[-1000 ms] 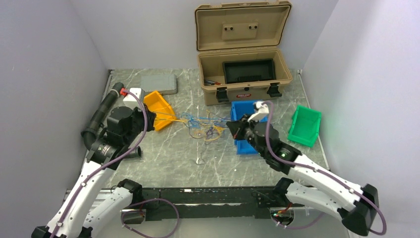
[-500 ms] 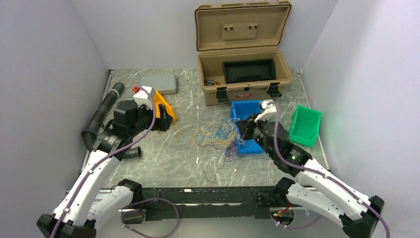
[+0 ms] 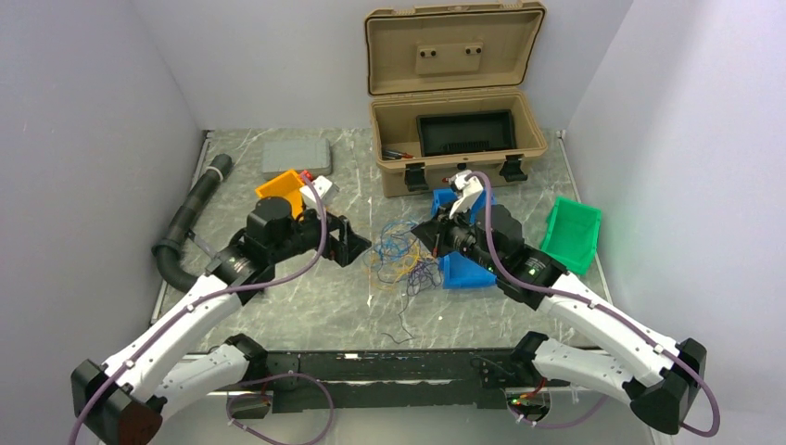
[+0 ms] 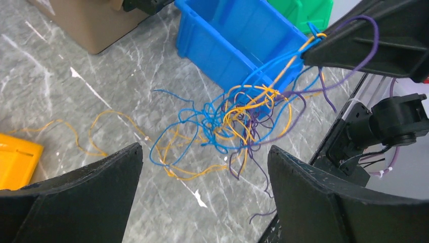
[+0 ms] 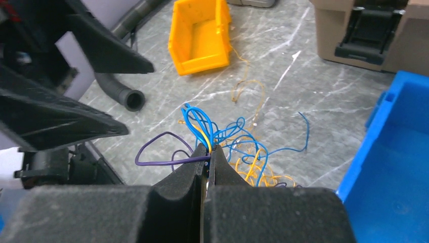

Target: Untangle the cables

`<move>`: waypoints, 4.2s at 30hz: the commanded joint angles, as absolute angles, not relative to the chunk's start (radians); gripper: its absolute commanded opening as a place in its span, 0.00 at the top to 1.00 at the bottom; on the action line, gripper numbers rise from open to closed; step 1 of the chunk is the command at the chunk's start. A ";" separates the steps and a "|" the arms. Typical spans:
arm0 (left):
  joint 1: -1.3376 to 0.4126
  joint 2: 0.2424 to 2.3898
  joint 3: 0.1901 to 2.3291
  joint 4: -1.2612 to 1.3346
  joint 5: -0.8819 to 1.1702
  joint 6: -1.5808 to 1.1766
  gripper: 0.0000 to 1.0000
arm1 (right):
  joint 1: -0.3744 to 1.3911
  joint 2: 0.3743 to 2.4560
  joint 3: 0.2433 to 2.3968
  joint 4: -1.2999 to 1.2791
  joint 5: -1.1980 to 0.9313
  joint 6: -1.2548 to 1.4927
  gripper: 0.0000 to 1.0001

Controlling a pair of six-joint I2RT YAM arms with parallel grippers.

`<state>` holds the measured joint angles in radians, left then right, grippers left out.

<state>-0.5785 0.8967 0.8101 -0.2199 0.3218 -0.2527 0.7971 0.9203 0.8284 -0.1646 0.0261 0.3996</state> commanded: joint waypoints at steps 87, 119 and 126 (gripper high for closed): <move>-0.569 1.225 0.524 0.461 0.373 -0.541 0.08 | 0.795 1.255 1.646 -0.068 0.106 0.432 1.00; -0.579 1.043 0.479 0.048 0.497 -0.515 1.00 | 0.797 1.688 1.822 -0.302 0.131 0.401 0.78; -0.547 1.151 0.508 0.081 0.595 -0.536 1.00 | 0.796 1.820 2.001 -0.618 0.091 0.361 0.20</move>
<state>-0.5659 1.1156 0.4629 0.0563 0.5156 -0.5350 0.7944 1.8832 2.0071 -0.4576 0.1238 0.3943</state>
